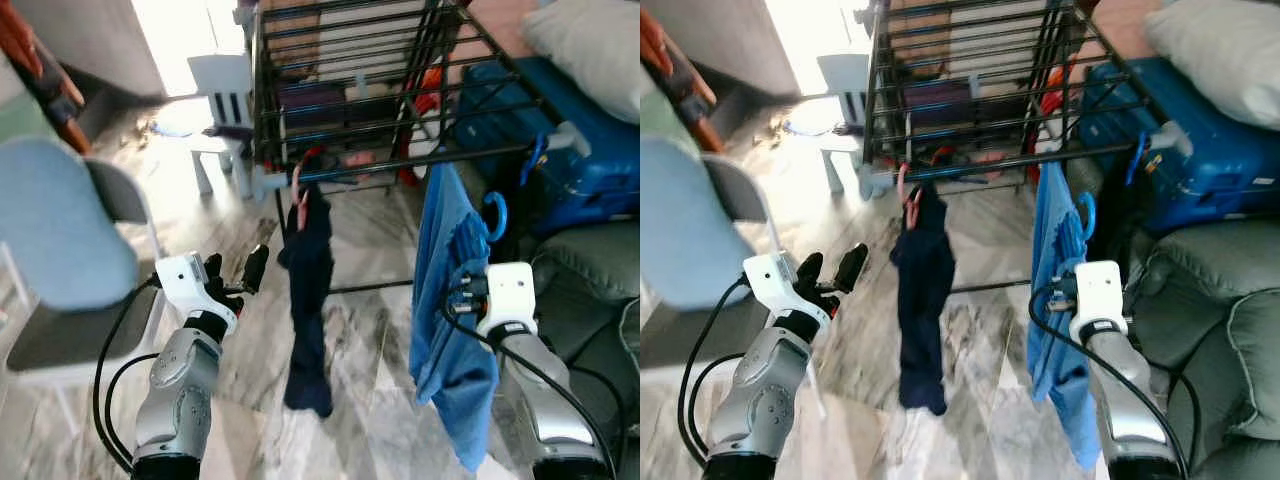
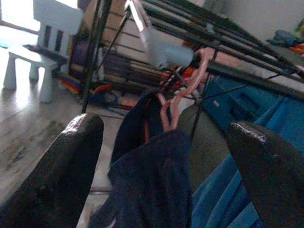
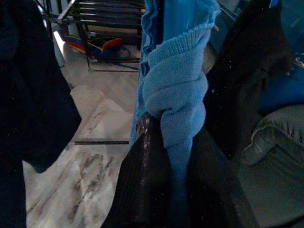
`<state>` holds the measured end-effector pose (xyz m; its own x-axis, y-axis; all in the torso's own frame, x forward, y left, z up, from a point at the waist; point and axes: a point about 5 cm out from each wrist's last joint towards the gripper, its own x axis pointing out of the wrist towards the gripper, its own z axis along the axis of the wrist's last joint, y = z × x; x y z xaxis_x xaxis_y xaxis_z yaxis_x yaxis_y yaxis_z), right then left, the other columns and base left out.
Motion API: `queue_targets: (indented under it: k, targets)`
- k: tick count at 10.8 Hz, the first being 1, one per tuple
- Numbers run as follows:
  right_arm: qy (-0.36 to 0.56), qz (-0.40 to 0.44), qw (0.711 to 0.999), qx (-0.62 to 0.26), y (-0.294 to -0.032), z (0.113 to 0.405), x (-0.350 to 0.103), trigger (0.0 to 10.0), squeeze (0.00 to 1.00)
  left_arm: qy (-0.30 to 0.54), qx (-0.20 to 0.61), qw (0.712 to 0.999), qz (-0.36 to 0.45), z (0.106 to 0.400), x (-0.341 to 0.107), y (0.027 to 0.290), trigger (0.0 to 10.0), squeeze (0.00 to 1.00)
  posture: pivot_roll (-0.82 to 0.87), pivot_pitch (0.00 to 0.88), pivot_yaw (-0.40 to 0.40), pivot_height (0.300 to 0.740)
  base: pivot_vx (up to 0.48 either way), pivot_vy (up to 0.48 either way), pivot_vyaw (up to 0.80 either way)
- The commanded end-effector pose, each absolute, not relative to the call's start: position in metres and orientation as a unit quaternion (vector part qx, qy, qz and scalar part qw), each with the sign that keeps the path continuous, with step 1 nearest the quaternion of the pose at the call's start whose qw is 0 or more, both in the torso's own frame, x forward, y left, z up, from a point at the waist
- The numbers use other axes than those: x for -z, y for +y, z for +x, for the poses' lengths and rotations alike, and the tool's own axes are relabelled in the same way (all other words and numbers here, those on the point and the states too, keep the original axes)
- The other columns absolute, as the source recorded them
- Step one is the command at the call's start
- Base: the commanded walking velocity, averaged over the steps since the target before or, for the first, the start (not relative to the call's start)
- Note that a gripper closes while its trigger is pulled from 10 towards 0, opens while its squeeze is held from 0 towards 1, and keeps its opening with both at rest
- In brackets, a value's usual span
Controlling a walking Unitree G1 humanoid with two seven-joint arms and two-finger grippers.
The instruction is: Hang hanger
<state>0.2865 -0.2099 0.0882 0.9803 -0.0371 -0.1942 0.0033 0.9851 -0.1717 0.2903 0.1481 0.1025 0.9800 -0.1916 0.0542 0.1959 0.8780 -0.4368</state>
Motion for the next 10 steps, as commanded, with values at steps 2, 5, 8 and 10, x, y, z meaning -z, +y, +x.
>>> queue_targets:
  k: [2, 5, 8, 10]
  targets:
    - [0.068, -0.080, 0.994, -0.003, -0.200, 0.288, -0.103, 10.0, 0.00, -0.015, 0.098, 0.969, -0.226, 0.294, -0.106, 0.151, 10.0, 0.00, -0.26, 0.000, 0.108, 0.740, 0.416, 0.000, 0.00]
    - [0.061, -0.086, 0.994, -0.001, -0.195, 0.275, -0.100, 10.0, 0.00, -0.016, 0.098, 0.969, -0.227, 0.294, -0.105, 0.153, 10.0, 0.00, -0.27, 0.000, 0.109, 0.740, 0.403, 0.184, 0.00]
    - [0.059, -0.098, 0.993, -0.006, -0.191, 0.269, -0.097, 10.0, 0.00, -0.013, 0.101, 0.968, -0.231, 0.295, -0.104, 0.150, 10.0, 0.00, -0.27, 0.000, 0.112, 0.740, 0.394, 0.273, 0.00]
    - [0.058, -0.101, 0.993, -0.001, -0.192, 0.269, -0.098, 10.0, 0.00, -0.012, 0.101, 0.966, -0.237, 0.295, -0.104, 0.149, 10.0, 0.00, -0.27, 0.000, 0.110, 0.740, 0.180, 0.150, 0.00]
